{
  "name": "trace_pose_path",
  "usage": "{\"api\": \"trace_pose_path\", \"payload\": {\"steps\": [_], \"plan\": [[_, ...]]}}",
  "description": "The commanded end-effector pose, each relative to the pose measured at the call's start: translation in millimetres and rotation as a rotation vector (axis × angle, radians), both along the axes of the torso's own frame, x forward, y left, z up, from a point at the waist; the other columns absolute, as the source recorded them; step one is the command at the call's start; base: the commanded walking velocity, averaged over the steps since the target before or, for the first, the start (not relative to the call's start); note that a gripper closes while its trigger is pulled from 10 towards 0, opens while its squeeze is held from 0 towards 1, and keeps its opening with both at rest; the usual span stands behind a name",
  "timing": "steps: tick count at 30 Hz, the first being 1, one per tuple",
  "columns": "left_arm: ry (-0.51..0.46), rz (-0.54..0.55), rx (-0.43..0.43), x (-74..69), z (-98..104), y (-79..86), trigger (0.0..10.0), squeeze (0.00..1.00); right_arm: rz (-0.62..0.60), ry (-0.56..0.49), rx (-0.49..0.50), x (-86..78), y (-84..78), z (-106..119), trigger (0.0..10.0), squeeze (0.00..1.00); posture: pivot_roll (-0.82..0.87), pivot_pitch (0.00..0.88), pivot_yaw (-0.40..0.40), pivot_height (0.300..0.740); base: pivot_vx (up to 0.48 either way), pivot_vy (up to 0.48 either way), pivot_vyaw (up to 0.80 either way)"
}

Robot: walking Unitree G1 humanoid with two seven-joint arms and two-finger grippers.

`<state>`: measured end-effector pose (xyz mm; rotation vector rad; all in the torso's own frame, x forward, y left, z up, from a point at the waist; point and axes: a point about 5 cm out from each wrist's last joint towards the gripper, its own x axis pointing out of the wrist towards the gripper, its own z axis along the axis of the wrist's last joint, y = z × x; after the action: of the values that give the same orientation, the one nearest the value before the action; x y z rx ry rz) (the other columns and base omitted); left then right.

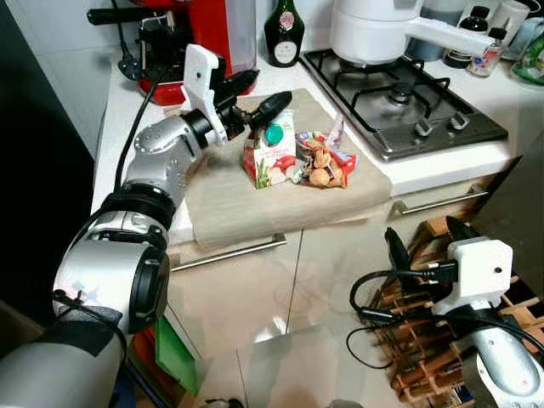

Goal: Restocking fridge

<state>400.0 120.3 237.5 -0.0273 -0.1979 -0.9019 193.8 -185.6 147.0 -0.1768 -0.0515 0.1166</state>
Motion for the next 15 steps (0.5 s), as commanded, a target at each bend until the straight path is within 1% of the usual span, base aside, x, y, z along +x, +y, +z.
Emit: {"api": "trace_pose_path", "payload": {"steps": [1,6,7,15], "plan": [[-0.028,-0.029,0.022,0.5,8.4,-4.8,10.0,0.0,0.01,-0.003,0.012,-2.9,0.1,4.2,10.0,0.0,-0.39,0.091,0.06,0.74,0.0,0.0,0.0],[-0.024,-0.044,0.033,0.8,10.0,-6.1,10.0,0.0,0.005,0.007,0.014,-7.7,1.2,3.9,10.0,0.0,-0.4,0.094,0.073,0.74,0.0,0.0,0.0],[-0.024,-0.038,0.05,1.1,9.3,-6.9,10.0,0.0,0.003,0.01,0.016,-8.8,1.8,3.5,10.0,0.0,-0.4,0.096,0.077,0.74,0.0,0.0,0.0],[-0.001,-0.025,0.076,2.1,4.7,-11.2,10.0,0.0,-0.015,0.024,0.021,-14.6,1.8,3.1,10.0,0.0,-0.42,0.1,0.092,0.74,0.0,0.0,0.0]]}}
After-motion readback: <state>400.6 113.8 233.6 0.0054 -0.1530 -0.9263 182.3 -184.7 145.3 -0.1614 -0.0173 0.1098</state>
